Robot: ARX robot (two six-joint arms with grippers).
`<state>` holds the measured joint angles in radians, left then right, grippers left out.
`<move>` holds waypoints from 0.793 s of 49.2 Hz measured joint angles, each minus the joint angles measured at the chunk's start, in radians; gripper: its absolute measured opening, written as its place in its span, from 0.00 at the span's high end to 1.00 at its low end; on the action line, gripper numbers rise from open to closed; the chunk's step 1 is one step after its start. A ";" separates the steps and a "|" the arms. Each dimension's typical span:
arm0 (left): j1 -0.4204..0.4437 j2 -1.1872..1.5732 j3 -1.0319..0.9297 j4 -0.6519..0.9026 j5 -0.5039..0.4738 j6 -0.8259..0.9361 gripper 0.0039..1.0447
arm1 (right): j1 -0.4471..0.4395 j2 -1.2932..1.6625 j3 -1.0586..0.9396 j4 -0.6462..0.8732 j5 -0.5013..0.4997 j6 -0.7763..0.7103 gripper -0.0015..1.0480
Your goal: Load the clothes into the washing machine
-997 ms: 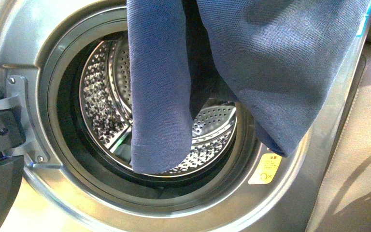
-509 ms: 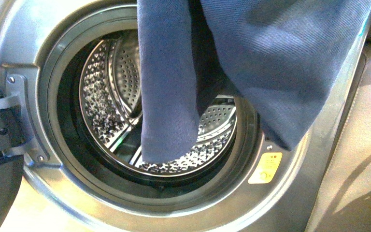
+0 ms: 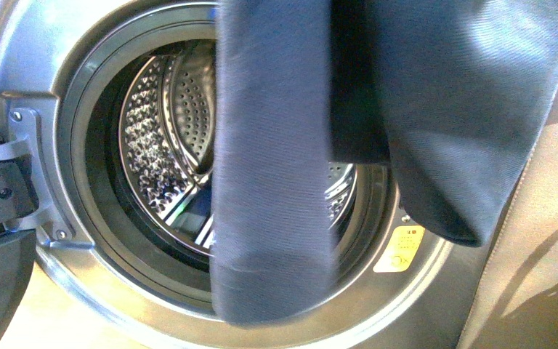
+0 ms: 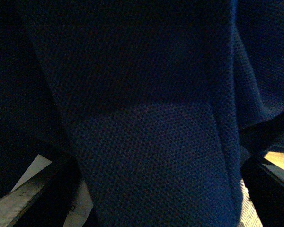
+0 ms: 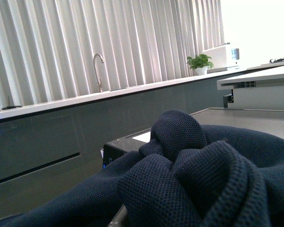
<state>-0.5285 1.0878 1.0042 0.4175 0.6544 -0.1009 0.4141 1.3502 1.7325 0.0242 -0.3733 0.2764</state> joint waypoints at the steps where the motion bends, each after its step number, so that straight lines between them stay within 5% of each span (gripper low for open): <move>1: -0.005 0.000 0.000 0.000 -0.010 0.005 0.06 | 0.000 0.000 0.000 0.000 0.000 0.000 0.93; 30: -0.241 0.064 0.049 -0.054 -0.274 0.212 0.06 | 0.000 0.000 0.000 0.000 0.000 0.000 0.93; 39: -0.262 0.134 0.114 -0.037 -0.424 0.205 0.06 | 0.000 -0.001 0.000 0.000 0.001 0.000 0.93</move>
<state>-0.7902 1.2217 1.1179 0.3809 0.2306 0.1043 0.4137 1.3495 1.7325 0.0242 -0.3721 0.2760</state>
